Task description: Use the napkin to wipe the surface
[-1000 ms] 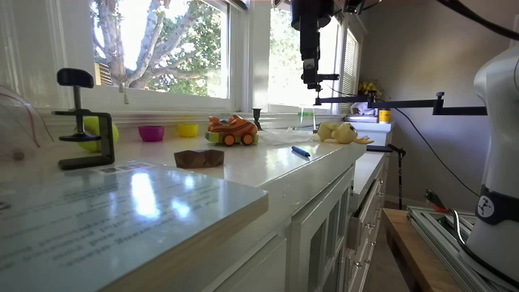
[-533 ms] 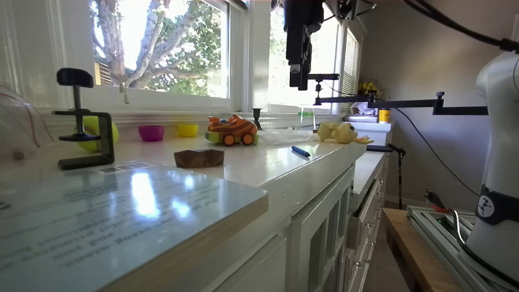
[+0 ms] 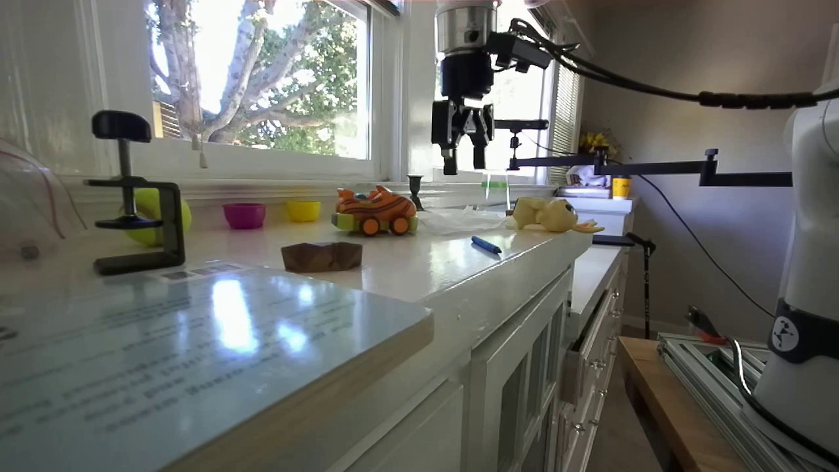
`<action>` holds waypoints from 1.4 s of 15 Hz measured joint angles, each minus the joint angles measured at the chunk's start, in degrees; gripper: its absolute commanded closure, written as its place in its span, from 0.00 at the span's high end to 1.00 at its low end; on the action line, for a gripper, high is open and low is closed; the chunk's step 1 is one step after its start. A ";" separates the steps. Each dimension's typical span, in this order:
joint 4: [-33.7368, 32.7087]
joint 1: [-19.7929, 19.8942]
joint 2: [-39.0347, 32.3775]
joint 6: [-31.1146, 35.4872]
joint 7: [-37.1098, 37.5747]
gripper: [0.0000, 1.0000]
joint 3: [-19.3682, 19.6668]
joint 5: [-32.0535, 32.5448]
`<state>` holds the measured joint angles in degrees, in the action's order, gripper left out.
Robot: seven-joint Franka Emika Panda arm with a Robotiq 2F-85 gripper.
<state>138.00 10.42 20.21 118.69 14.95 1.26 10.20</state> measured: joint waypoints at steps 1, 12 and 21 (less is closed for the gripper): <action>-0.37 0.52 -0.98 0.01 0.53 1.00 0.51 0.00; 0.02 0.63 -8.09 9.70 0.92 1.00 5.17 -4.19; 1.68 -0.08 -11.74 15.98 -3.01 0.59 5.47 -9.03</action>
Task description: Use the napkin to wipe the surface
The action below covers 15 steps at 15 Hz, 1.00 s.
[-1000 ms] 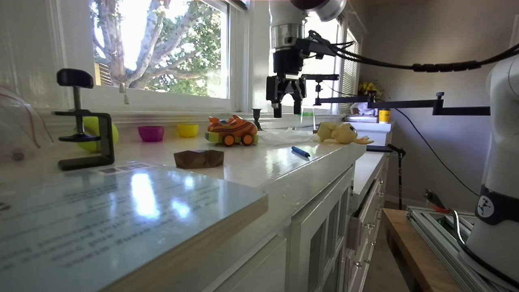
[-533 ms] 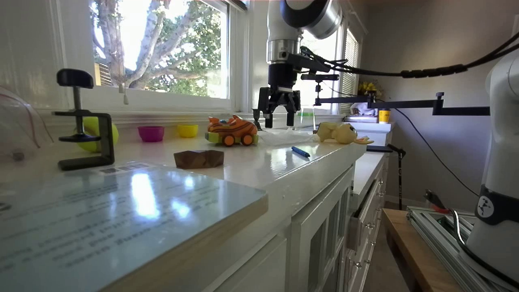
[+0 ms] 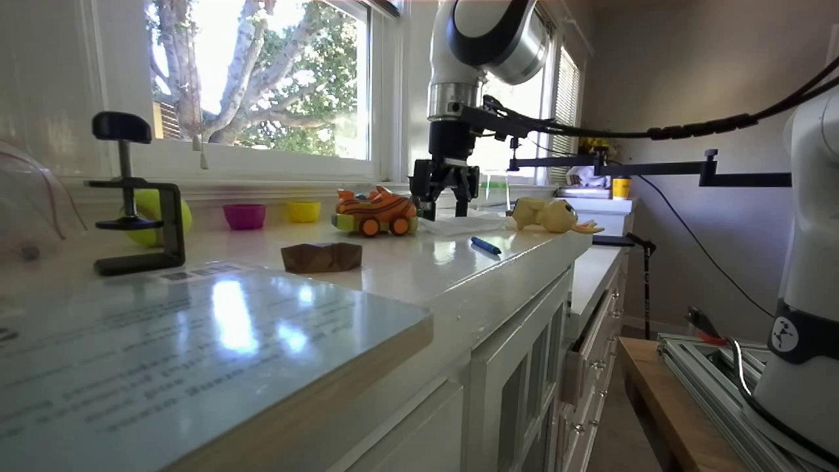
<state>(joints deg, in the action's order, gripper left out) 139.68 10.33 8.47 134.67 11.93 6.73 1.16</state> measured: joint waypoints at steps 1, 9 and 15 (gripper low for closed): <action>0.09 -0.14 -0.23 0.38 -0.34 0.51 0.00 0.00; -0.51 -1.29 -0.02 1.33 -2.52 0.00 -0.03 0.00; -6.24 -1.24 0.73 -4.54 -2.52 0.00 0.03 0.05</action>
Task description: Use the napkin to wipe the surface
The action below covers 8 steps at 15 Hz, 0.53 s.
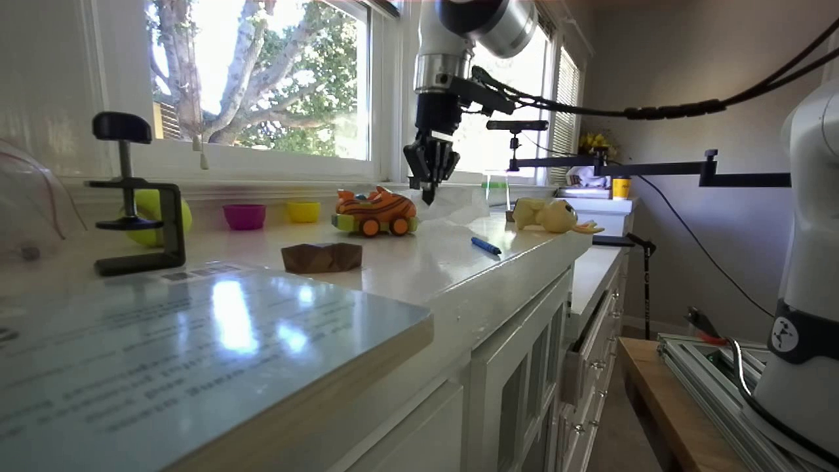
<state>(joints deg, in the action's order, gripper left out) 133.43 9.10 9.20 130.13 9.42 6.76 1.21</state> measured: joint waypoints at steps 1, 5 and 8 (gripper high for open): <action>-1.75 -0.14 0.53 -1.71 0.00 0.00 -0.09 0.00; -8.93 -2.60 3.04 -7.10 -1.16 0.00 -1.33 -2.34; -13.02 -6.02 4.04 -7.88 -2.50 0.00 -3.41 -5.90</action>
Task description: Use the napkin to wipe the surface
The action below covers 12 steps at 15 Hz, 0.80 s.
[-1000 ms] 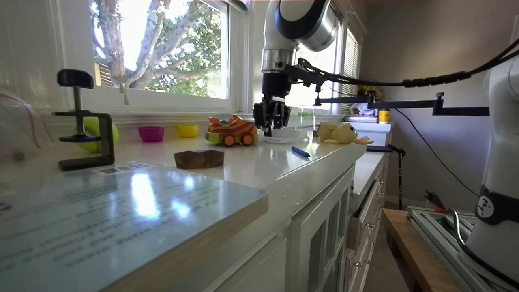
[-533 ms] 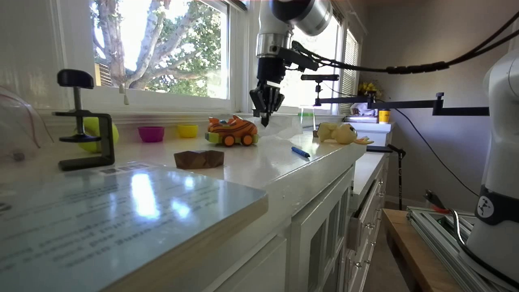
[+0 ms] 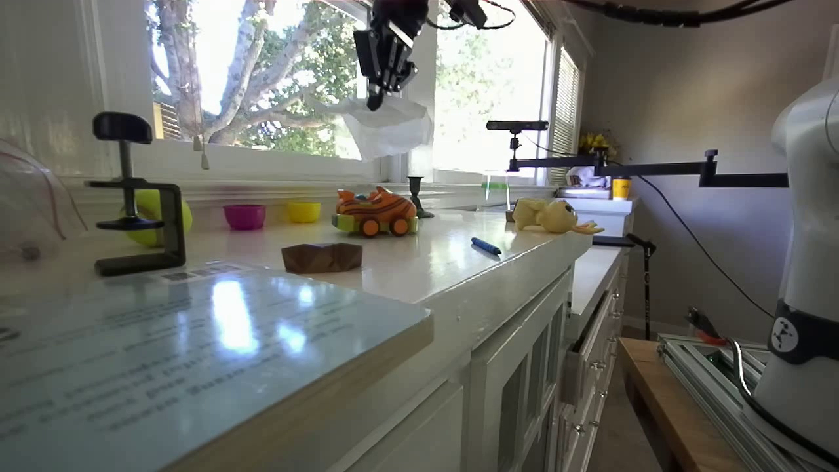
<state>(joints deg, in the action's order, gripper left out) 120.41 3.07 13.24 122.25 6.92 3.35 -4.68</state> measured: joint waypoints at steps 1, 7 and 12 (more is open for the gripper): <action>-1.00 -1.26 0.06 0.19 -0.35 0.00 -0.86 -1.10; -0.92 -8.25 -1.42 5.29 -3.92 0.00 -5.86 -7.38; 4.67 -11.71 -3.64 8.21 -9.23 0.00 -8.30 -10.04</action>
<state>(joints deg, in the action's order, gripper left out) 125.08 -8.64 9.60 130.47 -2.31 -4.95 -14.72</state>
